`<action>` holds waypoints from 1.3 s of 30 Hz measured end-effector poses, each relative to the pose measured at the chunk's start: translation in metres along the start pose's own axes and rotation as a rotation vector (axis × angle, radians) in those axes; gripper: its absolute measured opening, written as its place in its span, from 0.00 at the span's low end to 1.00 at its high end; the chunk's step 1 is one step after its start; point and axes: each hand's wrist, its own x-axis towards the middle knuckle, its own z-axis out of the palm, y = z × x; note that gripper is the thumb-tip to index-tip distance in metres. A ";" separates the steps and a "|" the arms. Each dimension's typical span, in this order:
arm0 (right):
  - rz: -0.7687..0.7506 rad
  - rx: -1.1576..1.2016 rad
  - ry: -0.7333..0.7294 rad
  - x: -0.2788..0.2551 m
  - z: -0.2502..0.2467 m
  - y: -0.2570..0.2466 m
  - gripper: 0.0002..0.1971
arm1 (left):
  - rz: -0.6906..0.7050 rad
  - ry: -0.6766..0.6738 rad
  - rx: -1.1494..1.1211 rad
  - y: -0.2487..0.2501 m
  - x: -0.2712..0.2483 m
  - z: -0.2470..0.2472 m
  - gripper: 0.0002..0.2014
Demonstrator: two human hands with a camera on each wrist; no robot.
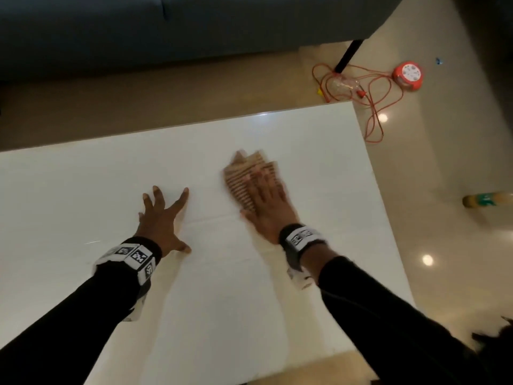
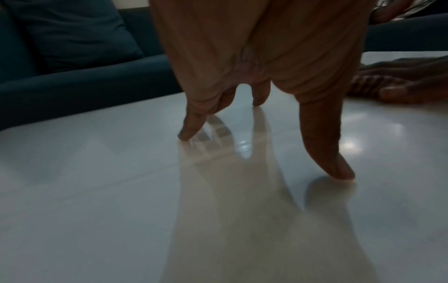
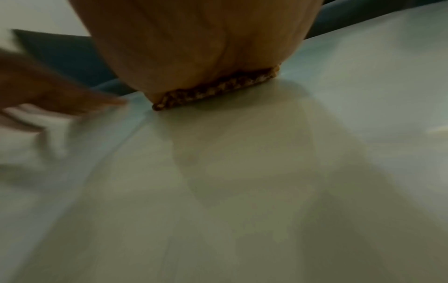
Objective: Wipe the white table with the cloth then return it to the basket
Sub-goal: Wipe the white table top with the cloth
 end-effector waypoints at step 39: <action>-0.124 -0.048 -0.114 -0.030 0.138 -0.505 0.41 | -0.325 0.256 -0.405 -0.351 -0.193 0.077 0.49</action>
